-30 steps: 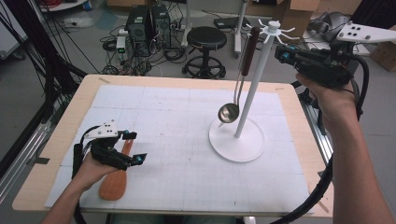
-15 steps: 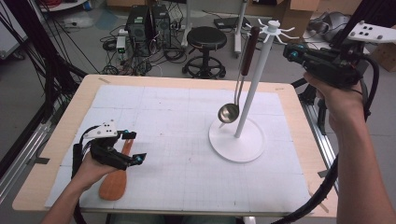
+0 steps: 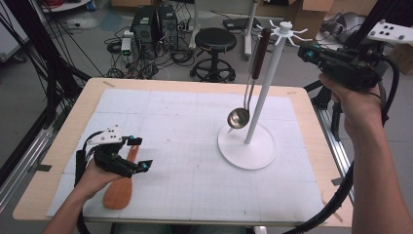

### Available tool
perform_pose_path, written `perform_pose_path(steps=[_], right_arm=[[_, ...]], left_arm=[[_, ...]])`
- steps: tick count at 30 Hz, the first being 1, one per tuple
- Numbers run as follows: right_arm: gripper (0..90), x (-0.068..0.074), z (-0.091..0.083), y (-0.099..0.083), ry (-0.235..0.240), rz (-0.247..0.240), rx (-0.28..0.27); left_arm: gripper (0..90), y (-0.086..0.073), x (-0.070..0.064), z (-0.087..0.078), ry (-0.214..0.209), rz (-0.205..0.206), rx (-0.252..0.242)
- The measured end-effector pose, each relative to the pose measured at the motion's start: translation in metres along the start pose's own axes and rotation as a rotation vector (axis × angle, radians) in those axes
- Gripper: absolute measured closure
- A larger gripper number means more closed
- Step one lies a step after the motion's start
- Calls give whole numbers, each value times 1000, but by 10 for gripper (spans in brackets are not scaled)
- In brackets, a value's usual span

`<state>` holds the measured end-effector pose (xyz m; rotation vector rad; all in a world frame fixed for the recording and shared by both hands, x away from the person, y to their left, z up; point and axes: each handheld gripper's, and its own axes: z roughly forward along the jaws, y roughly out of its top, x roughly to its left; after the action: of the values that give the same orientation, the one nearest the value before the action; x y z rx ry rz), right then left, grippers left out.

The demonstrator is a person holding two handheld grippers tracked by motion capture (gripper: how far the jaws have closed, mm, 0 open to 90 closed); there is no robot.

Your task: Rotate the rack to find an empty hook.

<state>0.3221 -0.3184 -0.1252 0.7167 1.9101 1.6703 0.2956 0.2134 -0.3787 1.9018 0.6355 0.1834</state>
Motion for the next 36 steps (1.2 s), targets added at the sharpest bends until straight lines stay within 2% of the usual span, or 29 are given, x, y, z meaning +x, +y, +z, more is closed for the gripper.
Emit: perform_pose_path(steps=[12, 20, 25, 29, 36], right_arm=[[884, 10, 7, 4, 13, -19, -3], [871, 16, 12, 4, 32, -20, -1], [812, 20, 12, -1, 31, -13, -19], [701, 27, 13, -12, 52, -5, -27], [577, 42, 22, -47, 105, -39, 26]], left_arm=[[74, 0, 1, -1, 4, -2, -2], [82, 0, 2, -3, 21, -4, -5], [102, -1, 4, -5, 43, 0, -4], [118, -1, 6, -8, 56, 1, -3], [164, -3, 10, -11, 82, -2, -2]])
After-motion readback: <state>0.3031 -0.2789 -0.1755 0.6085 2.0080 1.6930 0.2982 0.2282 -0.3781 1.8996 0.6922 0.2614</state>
